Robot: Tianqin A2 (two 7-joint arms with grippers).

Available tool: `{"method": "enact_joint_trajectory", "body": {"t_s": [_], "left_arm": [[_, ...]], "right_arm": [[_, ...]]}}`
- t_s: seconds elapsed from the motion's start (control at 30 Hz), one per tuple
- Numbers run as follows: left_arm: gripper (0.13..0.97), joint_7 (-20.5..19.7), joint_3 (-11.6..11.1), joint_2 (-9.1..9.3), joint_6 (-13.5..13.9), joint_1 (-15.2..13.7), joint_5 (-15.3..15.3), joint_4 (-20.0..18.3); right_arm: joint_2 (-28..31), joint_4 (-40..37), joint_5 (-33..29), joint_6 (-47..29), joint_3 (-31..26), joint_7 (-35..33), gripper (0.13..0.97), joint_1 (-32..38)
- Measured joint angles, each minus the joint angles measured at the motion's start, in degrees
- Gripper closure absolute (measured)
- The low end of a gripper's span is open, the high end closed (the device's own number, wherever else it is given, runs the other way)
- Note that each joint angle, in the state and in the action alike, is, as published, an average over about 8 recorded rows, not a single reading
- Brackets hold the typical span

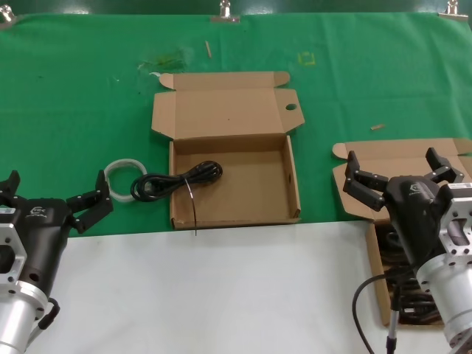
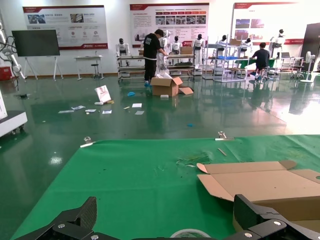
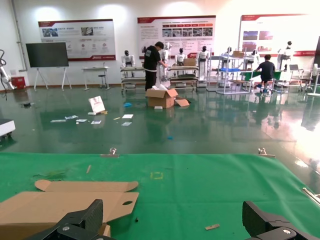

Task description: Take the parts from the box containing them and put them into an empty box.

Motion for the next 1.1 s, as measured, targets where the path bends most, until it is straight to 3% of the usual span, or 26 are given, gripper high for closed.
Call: {"method": "enact_joint_trajectory", "body": {"t_s": [1.1], "left_arm": [[0.132,0.0,0.0,0.0,0.0,0.0,0.0,0.0]], "right_arm": [[-0.1,0.1,-0.4,-0.3,0.5,0.6,0.129,-0.3]]}}
